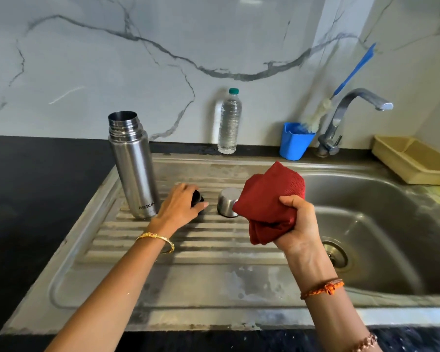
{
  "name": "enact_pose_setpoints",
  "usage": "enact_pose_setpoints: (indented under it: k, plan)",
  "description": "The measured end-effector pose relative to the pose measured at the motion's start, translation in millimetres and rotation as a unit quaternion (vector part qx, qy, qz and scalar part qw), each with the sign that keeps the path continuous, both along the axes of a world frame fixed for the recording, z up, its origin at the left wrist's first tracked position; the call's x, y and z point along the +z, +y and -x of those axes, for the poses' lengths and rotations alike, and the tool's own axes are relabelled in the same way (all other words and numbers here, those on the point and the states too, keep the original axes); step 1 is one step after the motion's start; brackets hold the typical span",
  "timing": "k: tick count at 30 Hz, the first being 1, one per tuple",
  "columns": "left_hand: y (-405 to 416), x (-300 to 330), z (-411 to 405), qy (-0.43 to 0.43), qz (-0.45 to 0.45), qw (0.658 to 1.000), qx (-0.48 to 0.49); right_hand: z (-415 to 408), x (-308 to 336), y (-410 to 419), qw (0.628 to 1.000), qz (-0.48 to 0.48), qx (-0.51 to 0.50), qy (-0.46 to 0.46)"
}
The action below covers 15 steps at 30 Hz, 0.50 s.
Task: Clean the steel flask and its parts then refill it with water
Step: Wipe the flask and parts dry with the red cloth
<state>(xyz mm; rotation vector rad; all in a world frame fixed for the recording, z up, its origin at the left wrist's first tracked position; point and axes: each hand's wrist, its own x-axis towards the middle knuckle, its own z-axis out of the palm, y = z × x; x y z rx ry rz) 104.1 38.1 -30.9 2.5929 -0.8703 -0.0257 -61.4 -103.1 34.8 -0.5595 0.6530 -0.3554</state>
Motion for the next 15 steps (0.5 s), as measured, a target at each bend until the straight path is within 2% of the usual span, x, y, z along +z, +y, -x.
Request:
enact_pose_setpoints:
  k: [4, 10, 12, 15]
  plan:
    - [-4.6, -5.2, -1.7, -0.012, -0.011, 1.0, 0.018, 12.3, -7.0, -3.0, 1.0, -0.02, 0.005, 0.005]
    - [-3.8, 0.0, 3.7, -0.005, 0.047, 0.998, 0.043, 23.1, -9.0, -7.2, 0.999, -0.031, 0.012, 0.021]
    - [-3.9, 5.0, 9.0, -0.018, 0.079, 0.995, 0.054, 25.4, -10.0, -12.3, 0.999, -0.028, 0.017, 0.027]
    - [-11.3, 23.1, 22.8, -0.008, 0.186, 0.98, 0.072, 31.3, -5.6, -22.4, 0.999, -0.021, 0.028, 0.025]
